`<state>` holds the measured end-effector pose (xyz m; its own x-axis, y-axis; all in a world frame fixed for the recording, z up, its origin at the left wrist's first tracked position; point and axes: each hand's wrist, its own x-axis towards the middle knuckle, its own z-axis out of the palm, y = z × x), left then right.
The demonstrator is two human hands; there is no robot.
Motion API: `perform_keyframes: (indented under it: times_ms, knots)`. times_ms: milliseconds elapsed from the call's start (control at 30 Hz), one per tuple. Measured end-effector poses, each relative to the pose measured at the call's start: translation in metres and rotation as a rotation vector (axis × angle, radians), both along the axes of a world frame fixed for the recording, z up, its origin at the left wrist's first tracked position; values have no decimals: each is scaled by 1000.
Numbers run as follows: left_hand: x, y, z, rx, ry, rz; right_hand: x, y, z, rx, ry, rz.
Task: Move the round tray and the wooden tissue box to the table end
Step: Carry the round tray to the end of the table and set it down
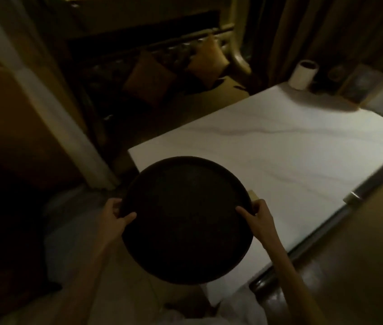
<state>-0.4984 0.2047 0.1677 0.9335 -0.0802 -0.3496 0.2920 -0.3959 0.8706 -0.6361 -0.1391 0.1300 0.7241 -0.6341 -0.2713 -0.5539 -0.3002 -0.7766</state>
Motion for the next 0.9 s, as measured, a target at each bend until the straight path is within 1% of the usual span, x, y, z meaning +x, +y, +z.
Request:
perform_keyframes:
  times_ms: [133,367,500,667,767,900]
  knots:
    - [-4,-26,2,46,-26,173,55,-47,-2,-3,-45,169]
    - [-37,-147,20,34,-73,473,124,-165,8,-3,-60,422]
    - [-66,-199,26,1,-87,627,144,-206,6,4,-47,544]
    - [-82,-231,23,28,-37,667,149,-238,4,25,-30,626]
    - [-73,-247,28,65,-50,627,150,-257,9,10,-28,604]
    - [-47,-263,44,21,-50,562,154,-276,30,-2,-31,546]
